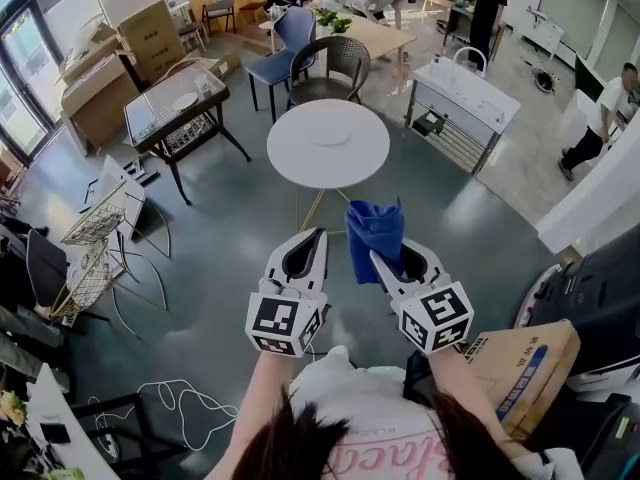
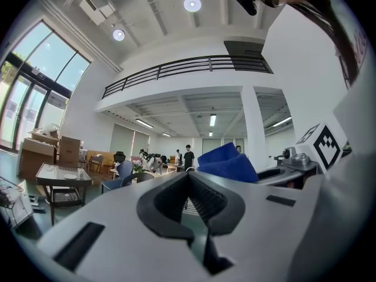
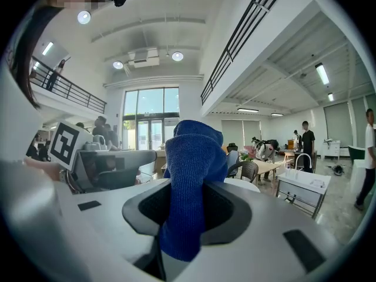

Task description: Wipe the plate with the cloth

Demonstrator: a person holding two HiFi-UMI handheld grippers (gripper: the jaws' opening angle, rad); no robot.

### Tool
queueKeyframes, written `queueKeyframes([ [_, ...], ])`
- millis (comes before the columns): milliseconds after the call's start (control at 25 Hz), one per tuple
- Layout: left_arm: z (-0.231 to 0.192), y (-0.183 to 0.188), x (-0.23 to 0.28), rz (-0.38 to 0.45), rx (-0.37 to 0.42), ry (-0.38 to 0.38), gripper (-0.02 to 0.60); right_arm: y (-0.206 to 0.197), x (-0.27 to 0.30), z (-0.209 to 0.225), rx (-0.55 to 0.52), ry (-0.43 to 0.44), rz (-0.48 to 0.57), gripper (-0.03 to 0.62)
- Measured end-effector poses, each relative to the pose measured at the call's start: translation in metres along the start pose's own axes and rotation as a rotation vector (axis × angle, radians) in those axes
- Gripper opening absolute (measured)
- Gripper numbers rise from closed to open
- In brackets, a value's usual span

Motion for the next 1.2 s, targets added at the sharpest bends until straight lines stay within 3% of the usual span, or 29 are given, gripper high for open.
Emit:
queueKeyframes([
  [440,-0.047,-0.015,0.045,0.002,-0.019,-0.006,0.008,-0.012,0.056,0.030,0.024,-0.031,-0.013,0.133],
  [640,-0.063,-0.024,0.069,0.007,-0.034,0.014,0.008,-0.009,0.077,0.047,0.028,0.001,0.015,0.133],
  [1200,-0.116,-0.057,0.194,-0.003,-0.048,0.086,0.008,-0.017,0.176,0.156,0.037,0.048,-0.027,0.133],
])
Point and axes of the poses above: the fingertips, and each gripper's own axes: x forward along the fingers, z to its right, y out of its top, the point moved 1 cm from there along -x, backward along the fingers, and after that the axes turned 13 degrees about z, right-handed, at the moved point
